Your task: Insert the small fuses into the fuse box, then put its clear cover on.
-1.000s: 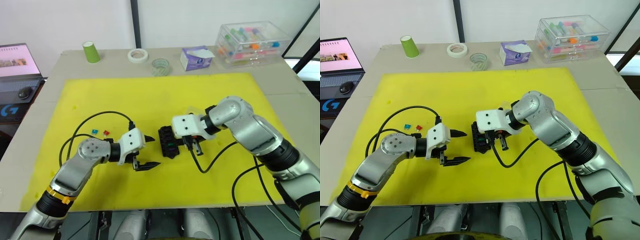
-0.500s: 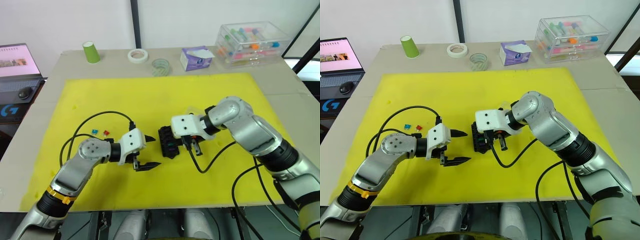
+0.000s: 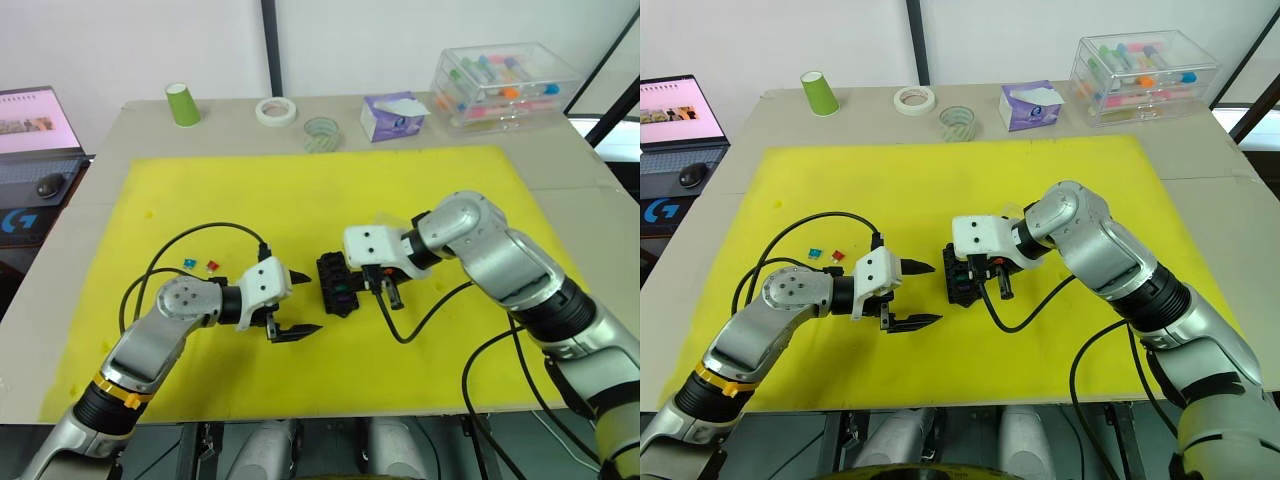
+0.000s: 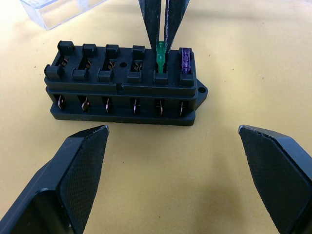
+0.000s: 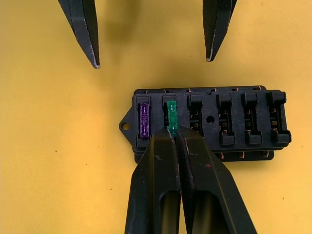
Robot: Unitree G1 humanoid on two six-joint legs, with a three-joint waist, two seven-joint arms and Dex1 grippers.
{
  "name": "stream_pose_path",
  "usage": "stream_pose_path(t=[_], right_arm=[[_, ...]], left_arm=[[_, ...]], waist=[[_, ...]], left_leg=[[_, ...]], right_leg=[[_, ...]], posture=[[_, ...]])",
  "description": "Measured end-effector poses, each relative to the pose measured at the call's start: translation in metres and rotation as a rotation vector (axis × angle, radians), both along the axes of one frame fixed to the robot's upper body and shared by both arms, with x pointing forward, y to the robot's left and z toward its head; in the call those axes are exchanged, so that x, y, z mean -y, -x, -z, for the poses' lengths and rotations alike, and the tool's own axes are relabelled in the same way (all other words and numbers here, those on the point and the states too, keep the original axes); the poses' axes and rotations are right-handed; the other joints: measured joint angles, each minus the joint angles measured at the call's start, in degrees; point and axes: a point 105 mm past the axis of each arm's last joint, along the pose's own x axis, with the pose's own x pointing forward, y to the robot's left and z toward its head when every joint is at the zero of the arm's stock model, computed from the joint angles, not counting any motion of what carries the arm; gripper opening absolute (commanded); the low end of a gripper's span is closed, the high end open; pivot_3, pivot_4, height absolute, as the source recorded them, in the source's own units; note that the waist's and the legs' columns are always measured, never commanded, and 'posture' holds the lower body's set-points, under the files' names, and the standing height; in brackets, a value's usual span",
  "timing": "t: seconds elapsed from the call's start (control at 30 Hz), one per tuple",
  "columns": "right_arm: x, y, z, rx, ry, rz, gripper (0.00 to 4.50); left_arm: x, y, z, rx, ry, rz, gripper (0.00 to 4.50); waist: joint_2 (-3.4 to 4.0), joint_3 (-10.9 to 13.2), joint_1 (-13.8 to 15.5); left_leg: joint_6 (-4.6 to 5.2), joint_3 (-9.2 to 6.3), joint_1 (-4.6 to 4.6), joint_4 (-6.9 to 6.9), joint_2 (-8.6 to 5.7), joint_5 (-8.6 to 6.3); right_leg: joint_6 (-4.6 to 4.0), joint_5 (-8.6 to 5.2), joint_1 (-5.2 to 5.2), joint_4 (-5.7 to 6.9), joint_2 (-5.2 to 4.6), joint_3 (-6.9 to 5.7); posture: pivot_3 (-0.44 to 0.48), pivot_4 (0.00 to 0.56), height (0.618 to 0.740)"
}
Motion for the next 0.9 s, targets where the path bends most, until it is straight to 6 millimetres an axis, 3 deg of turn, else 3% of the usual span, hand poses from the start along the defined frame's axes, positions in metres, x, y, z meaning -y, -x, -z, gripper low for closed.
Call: stream_pose_path(t=[0.1,0.2,0.63,0.9], right_arm=[[0.000,0.000,0.000,-0.001,-0.002,0.000,0.00],[0.000,-0.001,0.000,0.003,-0.003,-0.001,0.64],[0.000,-0.001,-0.001,-0.010,-0.021,0.007,0.64],[-0.002,0.004,-0.022,-0.053,-0.121,-0.003,0.64]], left_arm=[[0.000,0.000,0.000,0.000,0.000,0.000,4.47],[0.000,0.000,0.000,0.000,0.000,0.000,4.50],[0.000,0.000,0.000,-0.001,-0.001,0.000,4.50],[0.000,0.000,0.000,0.000,-0.002,0.000,4.50]], waist=[[0.00,0.00,0.00],[0.00,0.00,0.00],[0.00,0.00,0.05],[0.00,0.00,0.07]], left_leg=[[0.00,0.00,0.00,0.00,0.00,0.00],[0.00,0.00,0.00,0.00,0.00,0.00],[0.00,0.00,-0.01,0.00,-0.01,0.00],[0.00,0.00,-0.01,0.00,-0.01,0.00]], right_leg=[[0.00,0.00,0.00,0.00,0.00,0.00],[0.00,0.00,0.00,0.00,0.00,0.00],[0.00,0.00,-0.01,0.00,-0.01,0.00],[0.00,0.00,-0.01,0.00,-0.02,0.00]], posture=[[0.000,0.150,0.740],[0.000,0.150,0.740],[0.000,0.150,0.740],[0.000,0.150,0.740]])
